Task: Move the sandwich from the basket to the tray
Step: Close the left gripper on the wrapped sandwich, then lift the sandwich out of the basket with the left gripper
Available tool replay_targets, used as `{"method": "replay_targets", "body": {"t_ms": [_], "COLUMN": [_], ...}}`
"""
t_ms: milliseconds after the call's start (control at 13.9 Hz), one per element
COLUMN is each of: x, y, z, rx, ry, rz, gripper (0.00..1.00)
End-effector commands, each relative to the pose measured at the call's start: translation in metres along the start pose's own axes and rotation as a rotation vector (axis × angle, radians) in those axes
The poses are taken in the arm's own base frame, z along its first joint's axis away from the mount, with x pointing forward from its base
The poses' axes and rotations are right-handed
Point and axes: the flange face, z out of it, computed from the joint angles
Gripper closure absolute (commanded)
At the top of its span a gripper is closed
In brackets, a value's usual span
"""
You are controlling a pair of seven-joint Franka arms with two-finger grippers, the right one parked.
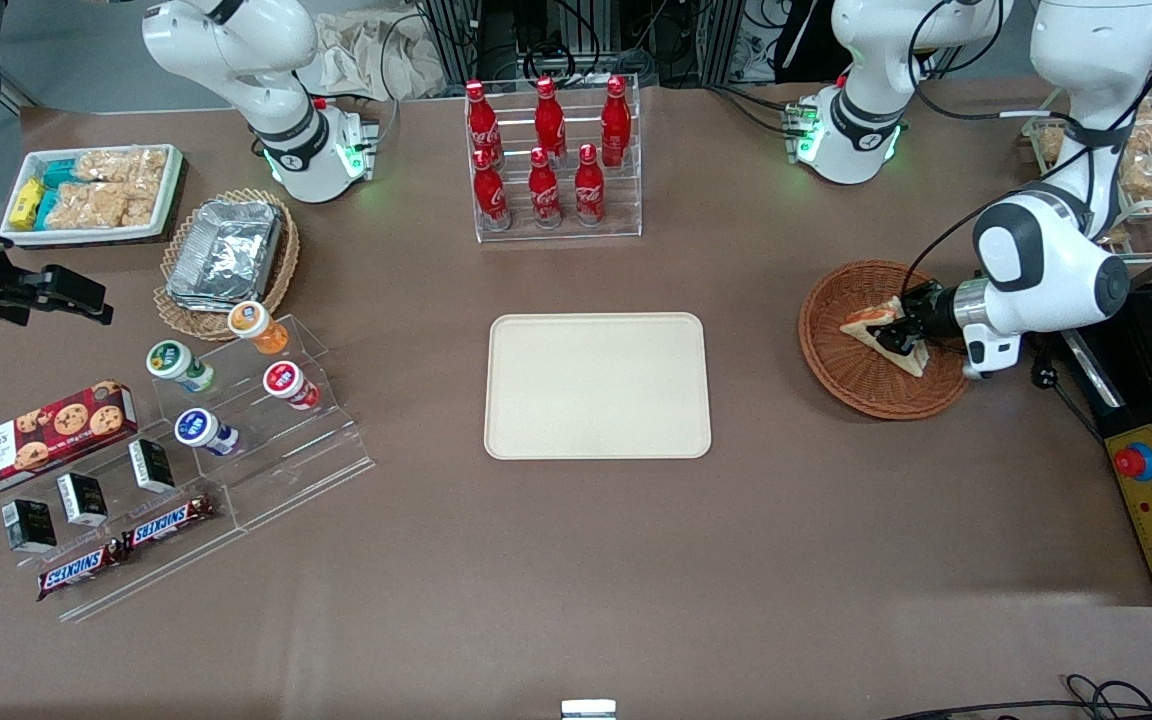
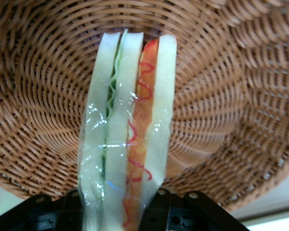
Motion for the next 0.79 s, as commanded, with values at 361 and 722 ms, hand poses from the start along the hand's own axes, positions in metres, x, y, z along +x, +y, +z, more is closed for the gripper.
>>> {"method": "replay_targets", "body": {"t_ms": [361,722], "x": [-0.044,-0.082], "y": [0.035,0.07], "z": [-0.122,-0.225], "rx": [0.068,0.142], "ry": [0.031,0.11], "rz": [0.125,0.241], "gripper": [0.71,0.71]}}
